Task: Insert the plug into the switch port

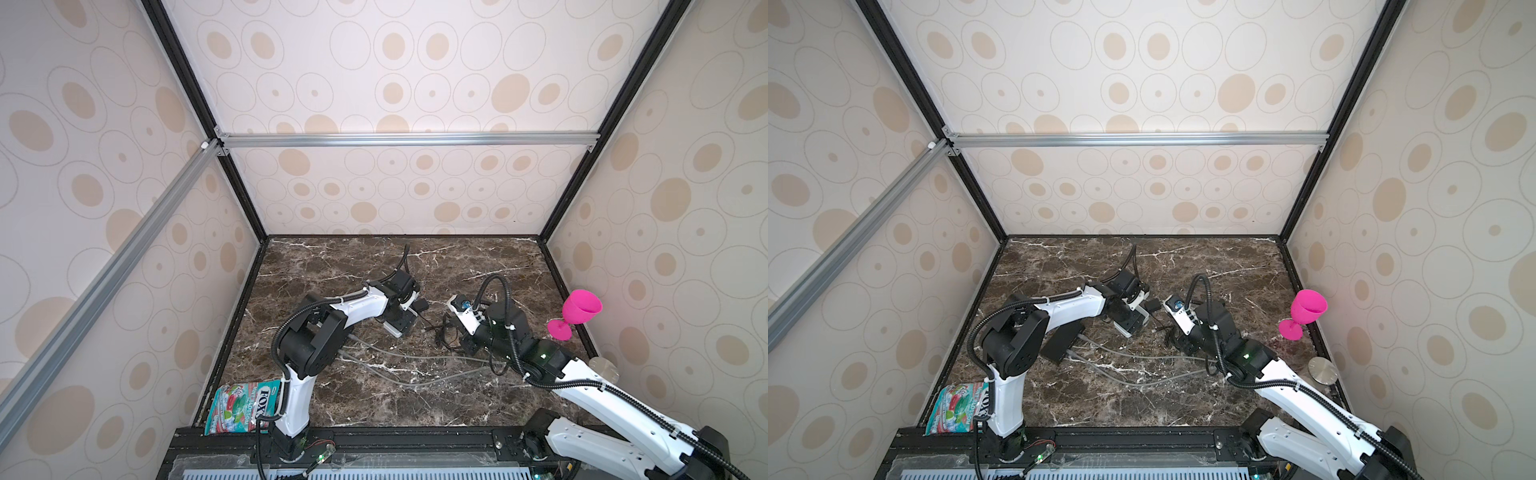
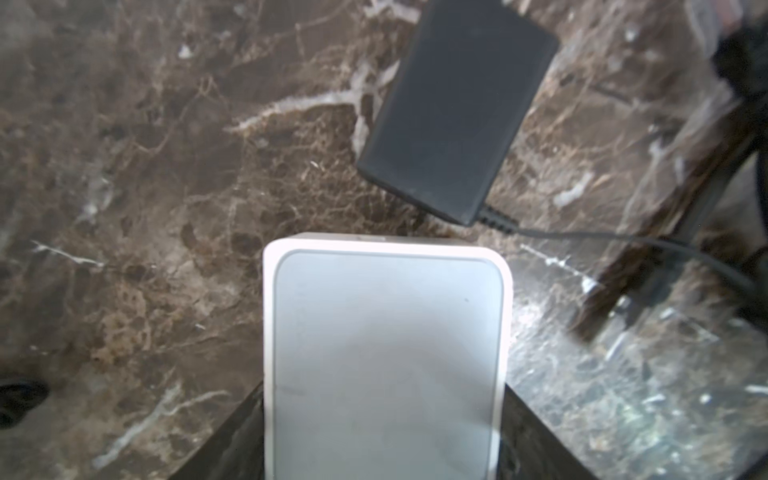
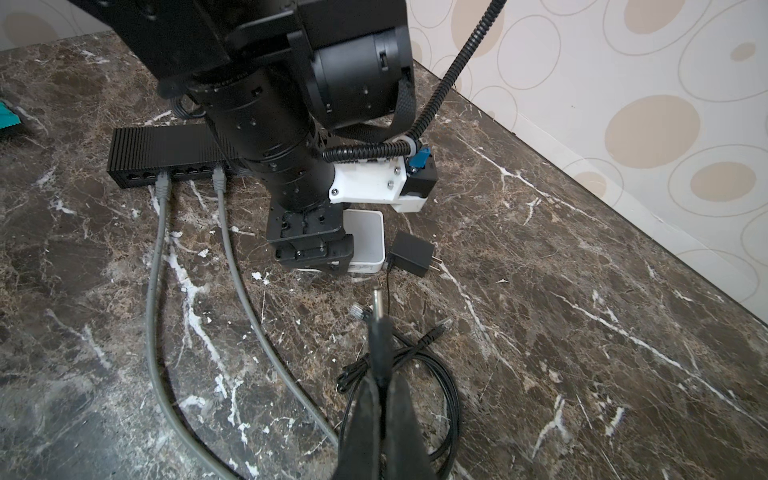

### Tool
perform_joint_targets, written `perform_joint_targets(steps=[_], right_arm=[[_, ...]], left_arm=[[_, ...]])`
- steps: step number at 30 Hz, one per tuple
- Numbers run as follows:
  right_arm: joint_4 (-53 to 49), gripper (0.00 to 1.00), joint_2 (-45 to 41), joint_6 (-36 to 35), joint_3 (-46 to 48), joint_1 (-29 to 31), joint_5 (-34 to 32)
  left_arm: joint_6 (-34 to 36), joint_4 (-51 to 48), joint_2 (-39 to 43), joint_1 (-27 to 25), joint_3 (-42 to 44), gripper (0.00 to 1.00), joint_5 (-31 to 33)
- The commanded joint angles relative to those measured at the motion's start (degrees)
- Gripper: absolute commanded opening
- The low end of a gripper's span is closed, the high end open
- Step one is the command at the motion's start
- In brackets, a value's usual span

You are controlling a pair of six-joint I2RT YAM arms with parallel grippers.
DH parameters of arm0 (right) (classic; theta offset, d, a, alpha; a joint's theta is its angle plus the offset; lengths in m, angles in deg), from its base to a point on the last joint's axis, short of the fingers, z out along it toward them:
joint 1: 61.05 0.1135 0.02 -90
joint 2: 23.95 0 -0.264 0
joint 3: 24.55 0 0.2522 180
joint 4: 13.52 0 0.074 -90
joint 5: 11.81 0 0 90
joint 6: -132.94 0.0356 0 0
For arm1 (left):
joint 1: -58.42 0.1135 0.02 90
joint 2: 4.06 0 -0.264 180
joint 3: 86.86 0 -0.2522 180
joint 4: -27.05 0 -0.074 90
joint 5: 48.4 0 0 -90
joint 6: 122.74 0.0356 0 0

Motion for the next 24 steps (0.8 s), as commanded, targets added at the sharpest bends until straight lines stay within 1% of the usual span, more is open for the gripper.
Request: perform_joint_targets(steps=[1, 2, 3, 4, 5, 6, 10, 11, 12, 14, 17, 19, 21, 22, 23, 24], right_arm=[[0.6, 0.0, -0.9, 0.2, 0.6, -0.3, 0.6], [0.6, 0.0, -1.0, 0.2, 0.6, -0.4, 0.6], [0.6, 0.0, -1.0, 0.2, 0.6, -0.4, 0.6], [0.5, 0.0, -1.1, 0.2, 0.5, -0.3, 0.6], [0.4, 0.0, -1.2, 0.1, 0.6, -0.3, 0.6], [0.3, 0.0, -1.3, 0.1, 0.6, -0.3, 0.6], [0.4, 0.0, -2.0, -0.2, 0.7, -0.3, 0.9], [0.4, 0.0, -2.1, -0.3, 0.7, -0.3, 1.0], [0.4, 0.0, -2.1, -0.3, 0.7, -0.3, 1.1], [0.3, 0.0, -2.4, -0.3, 0.5, -0.3, 0.9], [-0.5, 0.0, -2.9, -0.3, 0.3, -0.3, -0.2], [-1.4, 0.0, -2.8, 0.8, 0.0, -0.4, -3.3], [-1.6, 0.0, -2.8, 3.0, 0.0, -0.5, -8.3], [-1.6, 0.0, -2.9, 4.2, -0.1, -1.1, -9.7], [-1.8, 0.0, -3.1, 5.5, -0.4, -2.0, -10.5], [-2.1, 0.0, -3.3, 6.9, -0.7, -3.0, -11.1]], left_arm=[[1.3, -2.8, 0.3, 0.3, -0.5, 0.6, 0.3], [2.2, -3.1, 0.2, 0.2, -0.6, 0.5, -0.5], [3.2, -3.5, 0.2, 0.2, -0.6, 0.42, -1.3], [4.8, -3.8, 0.2, 0.2, -0.7, 0.34, -1.9], [6.6, -4.2, 0.4, 0.4, -0.7, 0.29, -2.3], [8.5, -4.5, 0.7, 0.5, -0.7, 0.27, -2.7], [19.6, -5.7, 3.8, 2.3, -0.6, 0.24, -4.2], [23.5, -5.0, 5.3, 3.0, 0.0, 0.28, -4.8], [25.9, -3.7, 6.8, 3.5, 0.9, 0.3, -4.6], [28.2, -3.2, 8.4, 5.5, 0.5, 0.37, -5.9], [27.2, -7.7, 7.4, 8.1, -4.2, 0.49, -9.2], [25.8, -6.8, 8.4, 8.1, -3.3, 0.6, -9.7], [23.8, -4.0, 10.7, 7.3, -0.9, 0.69, -12.1], [22.1, -1.8, 12.0, 6.2, 0.6, 0.74, -12.4], [20.4, -0.1, 13.2, 4.8, 1.8, 0.77, -12.6], [18.7, 1.3, 13.9, 3.3, 2.5, 0.78, -12.5]])
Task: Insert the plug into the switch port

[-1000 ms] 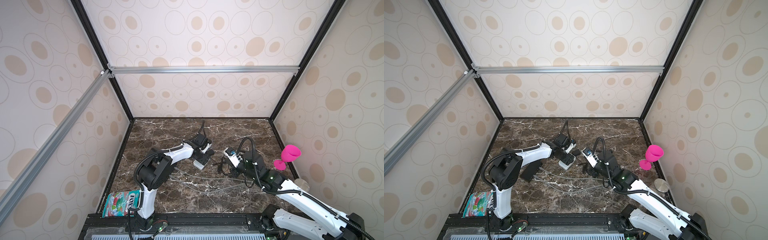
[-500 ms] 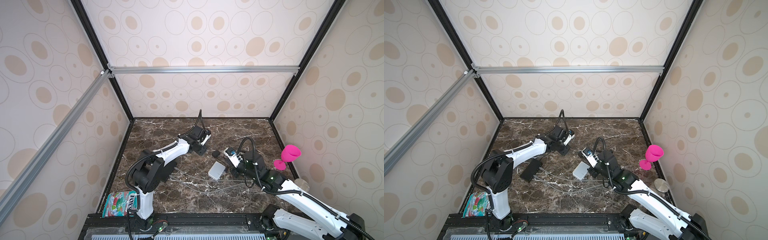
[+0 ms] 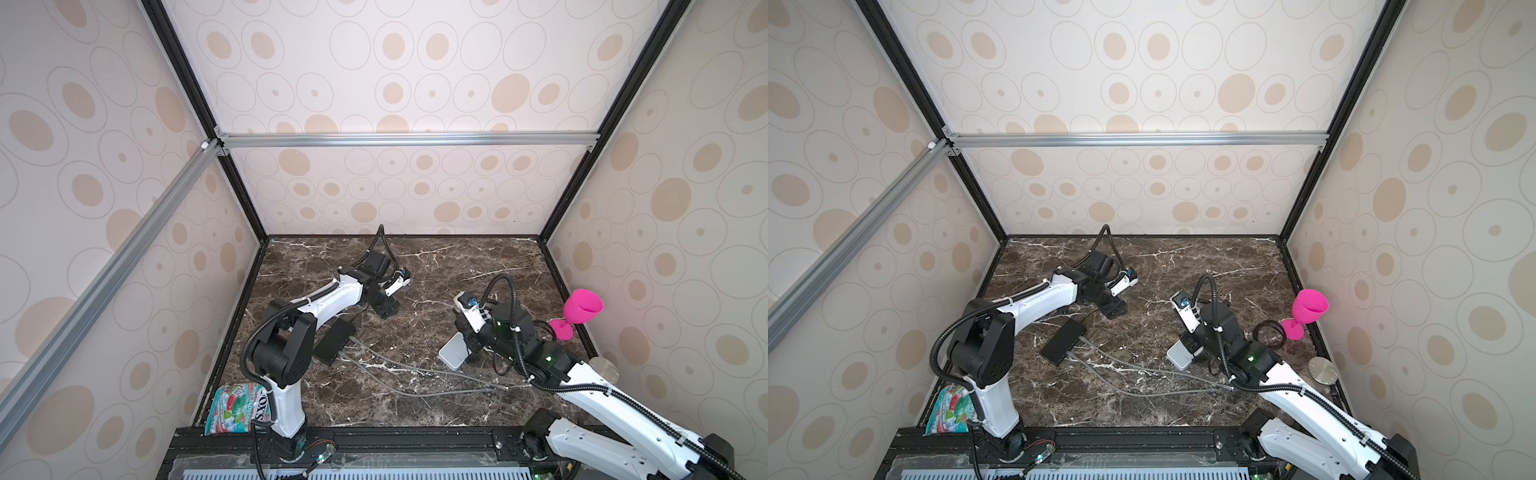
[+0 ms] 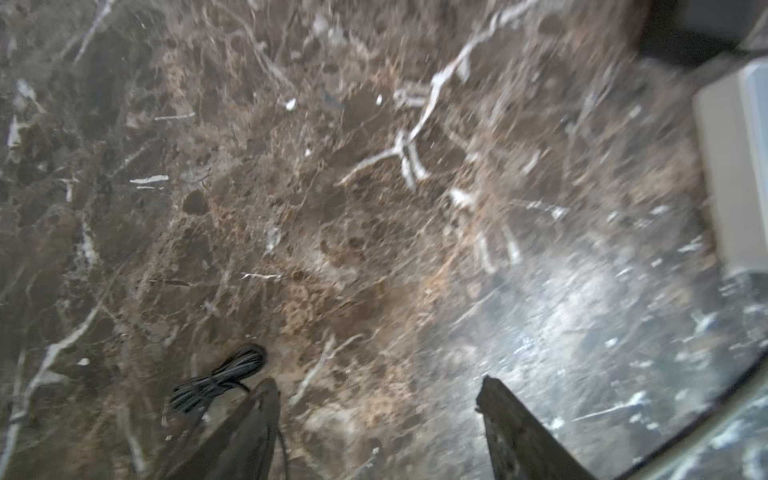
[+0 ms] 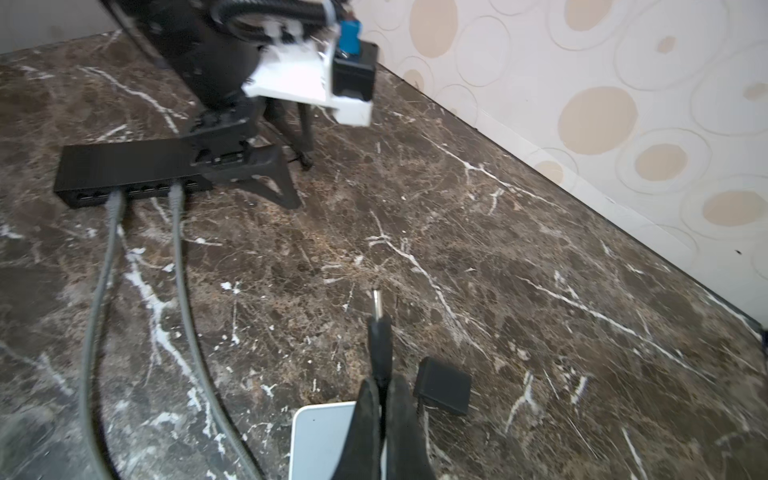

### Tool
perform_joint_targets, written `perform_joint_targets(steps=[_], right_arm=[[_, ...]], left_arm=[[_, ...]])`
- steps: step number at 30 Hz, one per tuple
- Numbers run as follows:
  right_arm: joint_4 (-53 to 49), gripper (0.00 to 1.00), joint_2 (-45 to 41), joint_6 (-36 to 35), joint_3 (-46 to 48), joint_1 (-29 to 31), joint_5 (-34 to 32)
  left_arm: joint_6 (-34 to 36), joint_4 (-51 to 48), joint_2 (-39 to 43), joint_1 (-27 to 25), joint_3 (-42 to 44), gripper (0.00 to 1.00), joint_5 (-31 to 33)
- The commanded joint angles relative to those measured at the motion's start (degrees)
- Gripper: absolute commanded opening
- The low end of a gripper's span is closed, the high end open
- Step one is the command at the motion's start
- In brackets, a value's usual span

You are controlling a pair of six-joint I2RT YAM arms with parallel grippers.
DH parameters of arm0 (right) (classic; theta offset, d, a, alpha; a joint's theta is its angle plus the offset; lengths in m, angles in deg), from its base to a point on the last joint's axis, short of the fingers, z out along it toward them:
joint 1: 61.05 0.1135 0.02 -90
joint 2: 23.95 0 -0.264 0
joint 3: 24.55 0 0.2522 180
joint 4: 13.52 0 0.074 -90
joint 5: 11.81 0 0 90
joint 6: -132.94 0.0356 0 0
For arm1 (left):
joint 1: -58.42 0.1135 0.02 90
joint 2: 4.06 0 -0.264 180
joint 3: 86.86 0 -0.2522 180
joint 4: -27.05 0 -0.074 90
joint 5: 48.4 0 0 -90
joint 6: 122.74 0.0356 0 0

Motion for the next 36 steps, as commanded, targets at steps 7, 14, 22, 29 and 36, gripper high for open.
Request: perform_joint_targets(steps=[7, 14, 22, 29, 36], right_arm=[[-4.1, 0.0, 1.2, 11.6, -6.8, -11.6, -17.5], [-5.5, 0.01, 3.8, 17.3, -8.1, -12.1, -29.7], [-4.5, 0.0, -1.4, 18.2, -2.9, -12.7, -27.9], [-3.6, 0.0, -2.9, 18.2, -1.2, -13.4, -25.5], [-2.6, 0.0, -3.1, 18.5, -0.6, -13.8, -24.2]], left_arm=[[-22.4, 15.9, 3.9, -15.9, 4.2, 0.9, 2.1], [-41.3, 18.3, -4.5, -25.7, -1.7, 0.98, 15.1], [-43.4, 6.0, -16.5, -31.1, -14.3, 0.98, 22.4], [-42.6, 0.0, -20.2, -32.4, -17.8, 0.98, 25.2], [-42.6, 2.2, -19.3, -34.0, -16.5, 0.98, 18.5]])
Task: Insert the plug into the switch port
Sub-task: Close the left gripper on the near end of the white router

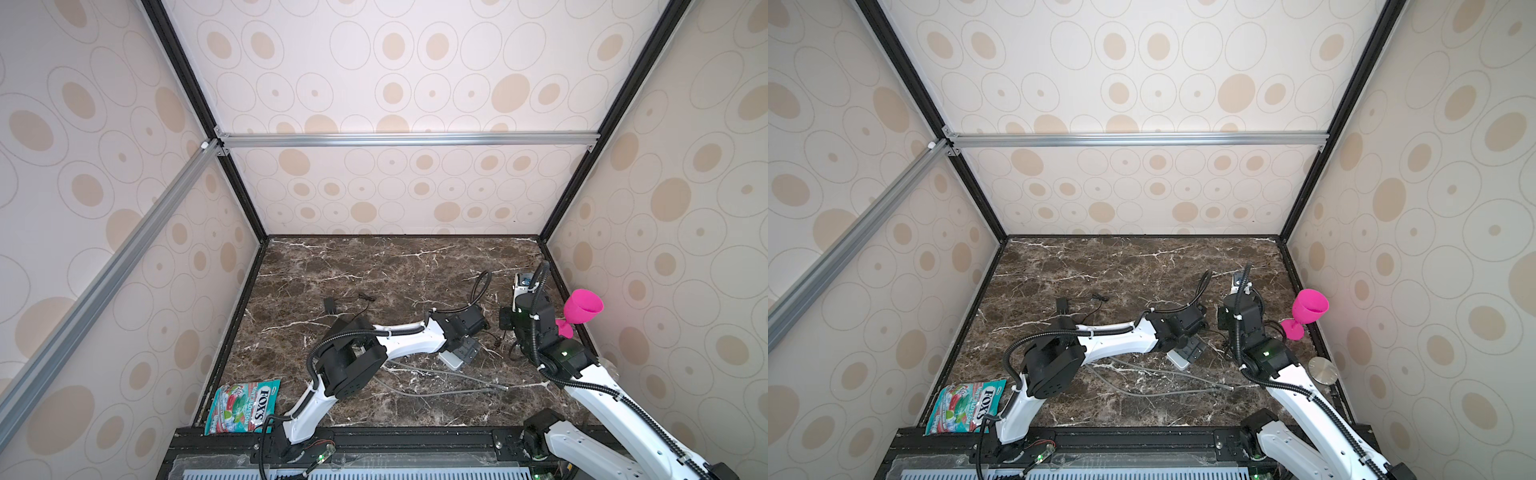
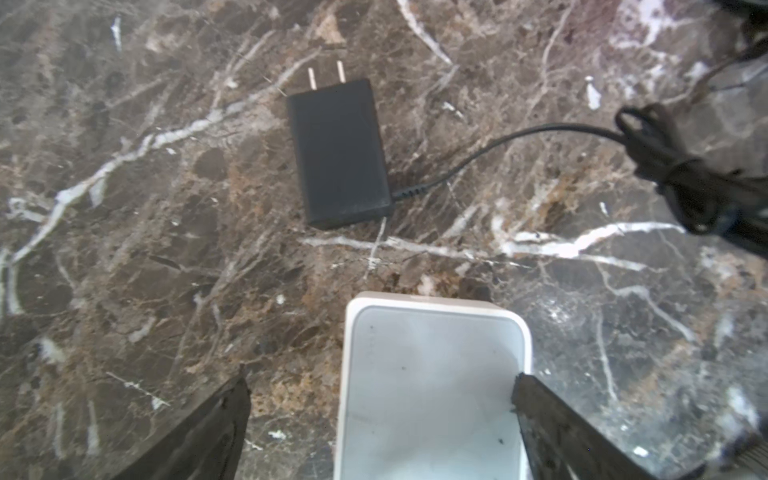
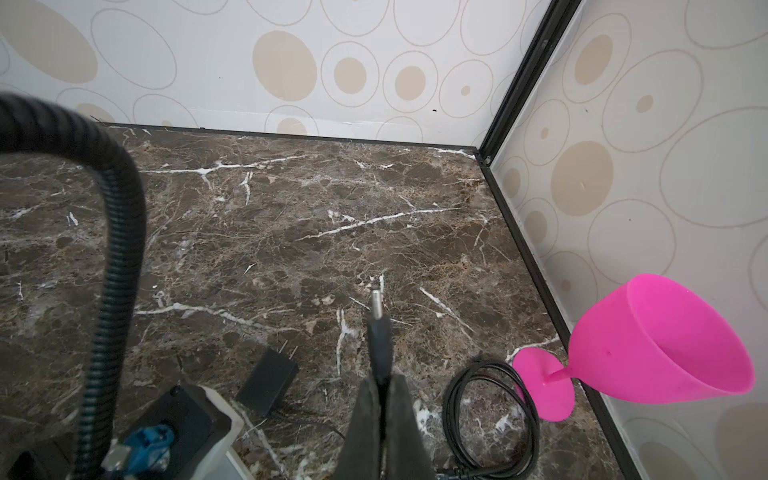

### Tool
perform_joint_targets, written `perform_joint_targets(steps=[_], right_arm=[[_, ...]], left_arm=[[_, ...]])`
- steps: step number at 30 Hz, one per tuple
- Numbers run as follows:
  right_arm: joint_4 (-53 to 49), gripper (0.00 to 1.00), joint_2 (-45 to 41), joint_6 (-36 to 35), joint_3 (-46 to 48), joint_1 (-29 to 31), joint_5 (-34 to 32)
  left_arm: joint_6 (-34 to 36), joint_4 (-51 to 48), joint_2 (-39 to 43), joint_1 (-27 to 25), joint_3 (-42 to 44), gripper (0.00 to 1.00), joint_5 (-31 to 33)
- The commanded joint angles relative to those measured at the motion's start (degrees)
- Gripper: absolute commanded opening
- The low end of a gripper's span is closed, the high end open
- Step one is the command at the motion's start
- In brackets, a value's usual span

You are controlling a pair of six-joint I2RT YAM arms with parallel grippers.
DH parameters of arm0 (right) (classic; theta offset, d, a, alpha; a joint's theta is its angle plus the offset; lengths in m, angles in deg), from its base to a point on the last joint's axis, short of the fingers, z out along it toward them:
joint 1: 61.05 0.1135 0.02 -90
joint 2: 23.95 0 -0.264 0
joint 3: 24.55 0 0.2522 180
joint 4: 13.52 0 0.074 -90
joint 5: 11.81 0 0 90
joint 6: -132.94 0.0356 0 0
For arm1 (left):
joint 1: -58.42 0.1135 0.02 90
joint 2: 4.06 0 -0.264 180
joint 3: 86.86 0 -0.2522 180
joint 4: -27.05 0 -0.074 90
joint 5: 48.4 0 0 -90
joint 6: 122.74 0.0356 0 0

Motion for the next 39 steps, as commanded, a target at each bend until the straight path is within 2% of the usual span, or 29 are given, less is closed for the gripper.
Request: perform_joint_targets(steps=[1, 6, 13, 17, 21, 23, 26, 31, 34, 35, 36, 39], right_arm=[[1.2, 0.0, -0.8, 1.1, 0.8, -0.6, 0.8], [1.2, 0.0, -1.6, 1.1, 1.1, -0.8, 1.6], [1.2, 0.0, -2.2, 1.1, 1.2, -0.8, 1.9], [1.2, 0.0, -2.5, 1.1, 1.1, -0.9, 1.9], [1.6, 0.0, -2.8, 1.1, 1.3, -1.0, 2.0], [1.7, 0.0, -2.8, 1.2, 1.3, -1.0, 2.2], [1.7, 0.0, -3.0, 1.2, 1.4, -1.1, 2.9], [2.9, 0.0, -2.3, 0.6, 1.9, -1.2, 7.9], [3.6, 0.0, -1.1, -1.7, 1.9, -1.1, 14.7], [3.9, 0.0, -0.4, -2.8, 2.0, -1.1, 17.4], [3.8, 0.0, 0.2, -3.3, 2.0, -1.2, 19.4], [3.0, 0.0, 2.3, -3.7, 1.8, -1.1, 24.2]], left_arm=[[-1.7, -0.5, 0.7, -1.6, 0.7, 0.98, -4.6], [-2.5, 2.6, 3.2, -1.6, 3.7, 0.98, -7.2], [0.8, -2.8, -0.2, -1.7, 3.9, 0.97, -0.8], [6.4, -4.4, 0.2, -1.5, 5.2, 0.87, 3.0], [14.1, -2.9, 3.4, 0.4, 9.2, 0.74, 3.4], [20.1, -2.1, 6.5, 2.9, 12.2, 0.63, 1.5], [32.1, -1.2, 12.6, 8.7, 17.0, 0.55, -2.1], [59.3, 1.9, 24.0, 21.7, 26.2, 0.54, -12.4], [85.1, -2.6, 28.4, 26.5, 29.7, 0.6, -22.1], [91.0, -3.9, 28.6, 27.9, 29.9, 0.6, -24.5], [92.6, -4.1, 28.1, 29.0, 29.2, 0.61, -25.3], [104.6, -13.6, 23.6, 32.1, 24.3, 0.61, -29.4]])
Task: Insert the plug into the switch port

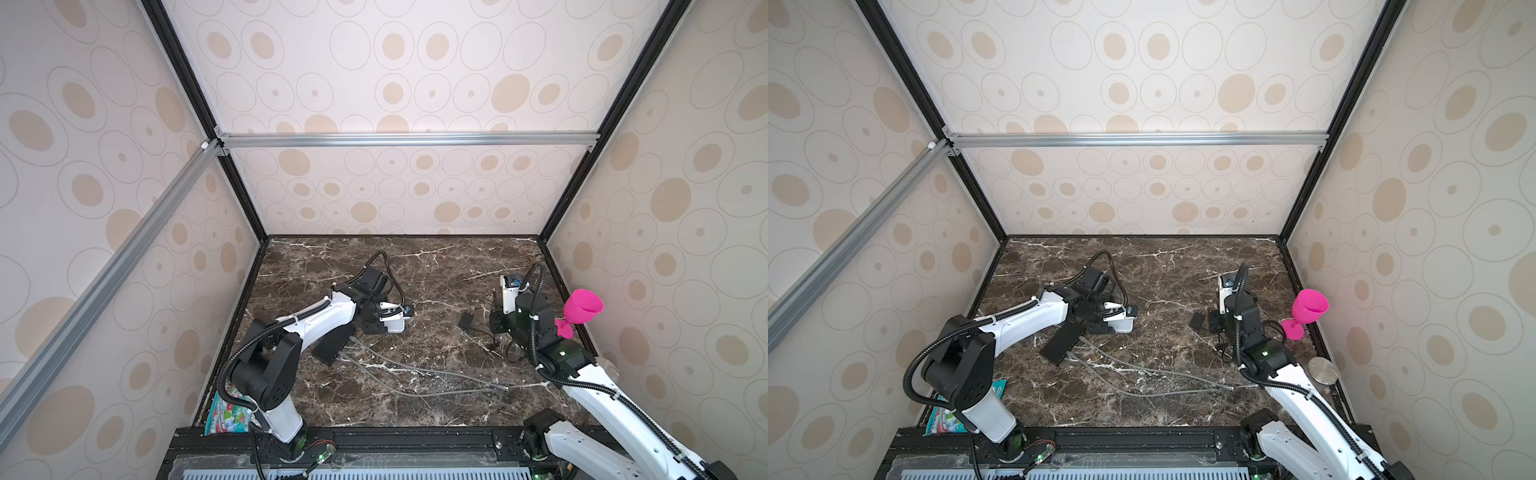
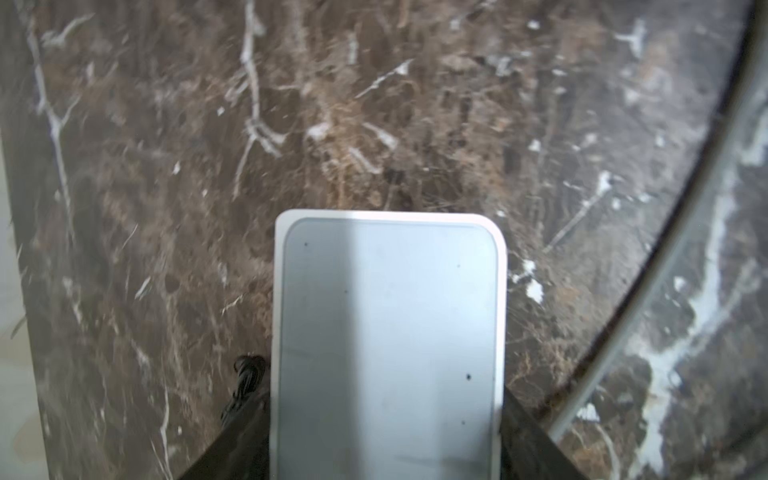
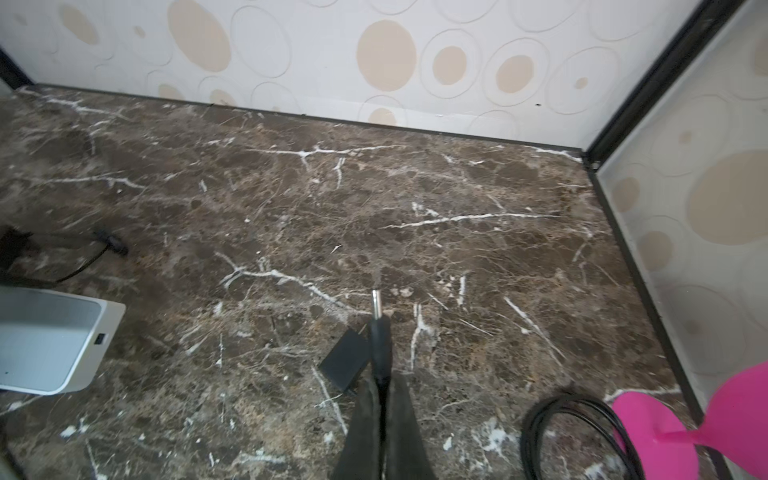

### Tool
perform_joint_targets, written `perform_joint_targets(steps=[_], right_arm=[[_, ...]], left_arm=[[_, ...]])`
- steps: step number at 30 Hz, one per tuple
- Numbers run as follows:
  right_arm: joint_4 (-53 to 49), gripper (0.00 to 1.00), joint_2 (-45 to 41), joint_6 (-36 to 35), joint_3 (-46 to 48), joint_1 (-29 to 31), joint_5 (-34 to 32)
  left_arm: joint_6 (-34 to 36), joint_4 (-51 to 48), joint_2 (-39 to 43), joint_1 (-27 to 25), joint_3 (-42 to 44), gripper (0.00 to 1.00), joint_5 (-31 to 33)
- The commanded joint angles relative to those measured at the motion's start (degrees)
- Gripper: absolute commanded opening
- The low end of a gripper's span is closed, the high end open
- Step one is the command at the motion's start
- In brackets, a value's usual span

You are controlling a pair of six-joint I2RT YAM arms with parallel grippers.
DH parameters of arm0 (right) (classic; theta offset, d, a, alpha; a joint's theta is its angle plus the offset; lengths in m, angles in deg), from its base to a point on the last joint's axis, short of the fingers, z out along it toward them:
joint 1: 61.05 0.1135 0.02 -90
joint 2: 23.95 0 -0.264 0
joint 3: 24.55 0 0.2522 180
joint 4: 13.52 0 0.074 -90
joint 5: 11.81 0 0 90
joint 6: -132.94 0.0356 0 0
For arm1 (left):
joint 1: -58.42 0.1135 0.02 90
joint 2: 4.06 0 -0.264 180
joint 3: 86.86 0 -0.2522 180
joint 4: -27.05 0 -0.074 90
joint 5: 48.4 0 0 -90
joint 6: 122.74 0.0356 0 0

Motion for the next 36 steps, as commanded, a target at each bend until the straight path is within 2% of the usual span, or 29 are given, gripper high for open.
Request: perform_joint_targets(steps=[1, 2, 5, 7, 13, 15, 16, 17, 21, 24, 26, 28, 29, 30, 31, 33, 34, 36], right_arm=[[0.1, 0.0, 1.9, -1.3, 0.5, -0.3, 8.5], [-0.1, 0.0, 2.5, -1.1, 0.7, -0.3, 10.0], [0.3, 0.0, 3.8, -2.0, 1.6, -0.2, 14.4], [0.5, 0.0, 5.7, -3.9, 1.9, 0.6, 16.6], [-3.7, 0.0, 14.8, -7.3, -1.2, 4.4, 17.4], [-4.5, 0.0, 17.1, -8.4, -2.1, 5.3, 17.8], [-4.5, 0.0, 18.1, -8.8, -2.4, 5.6, 17.8], [-4.4, 0.0, 18.8, -9.1, -2.5, 5.8, 17.9], [-4.2, 0.0, 21.8, -11.6, -3.4, 6.1, 21.1], [-5.1, 0.0, 24.7, -13.3, -5.1, 6.7, 23.2], [-6.0, 0.0, 26.9, -14.1, -6.5, 7.5, 23.1], [-7.3, 0.0, 29.1, -15.1, -7.9, 8.5, 22.4], [-7.7, 0.0, 29.9, -15.3, -8.4, 8.9, 22.0], [-7.9, 0.0, 30.6, -15.2, -8.7, 9.3, 21.5], [-7.7, 0.0, 31.1, -15.4, -8.7, 9.7, 21.2], [-7.3, 0.0, 31.6, -15.9, -8.4, 10.7, 21.2], [-7.4, 0.0, 31.9, -16.3, -8.3, 11.4, 21.1], [-7.7, 0.0, 32.7, -16.9, -8.5, 12.9, 20.6]], left_arm=[[25.3, -11.0, -4.9, 1.5, -4.4, 0.61, -8.7], [27.6, -11.9, -6.2, 1.9, -5.1, 0.61, -8.7], [28.8, -11.3, -8.9, 2.2, -7.3, 0.62, -10.3], [30.0, -14.8, -12.3, 2.1, -11.1, 0.62, -11.2], [32.1, -13.1, -15.7, 2.0, -13.0, 0.64, -10.1], [32.9, -12.0, -16.0, 2.0, -13.0, 0.72, -9.2], [33.0, -10.9, -15.9, 1.9, -12.4, 0.94, -8.9], [33.1, -9.7, -15.5, 2.0, -11.8, 0.98, -8.9], [32.8, -6.3, -12.8, 2.1, -9.7, 0.98, -9.5], [28.4, -1.3, -6.7, 2.2, -6.4, 0.98, -13.3], [22.0, 5.3, -1.5, 2.2, -2.9, 0.98, -17.2], [10.9, 14.8, 4.4, 2.1, 1.1, 0.98, -18.5], [2.6, 21.2, 6.7, 2.1, 3.5, 0.98, -18.5], [-11.8, 30.6, 8.9, 2.2, 6.3, 0.98, -16.6], [-26.6, 38.8, 10.9, 2.1, 8.1, 0.98, -10.5], [-48.3, 44.6, 12.5, 2.2, 8.9, 0.98, 5.7], [-54.5, 43.8, 12.9, 2.3, 8.6, 0.98, 10.8], [-61.3, 40.4, 13.2, 3.0, 7.7, 0.98, 11.4]])
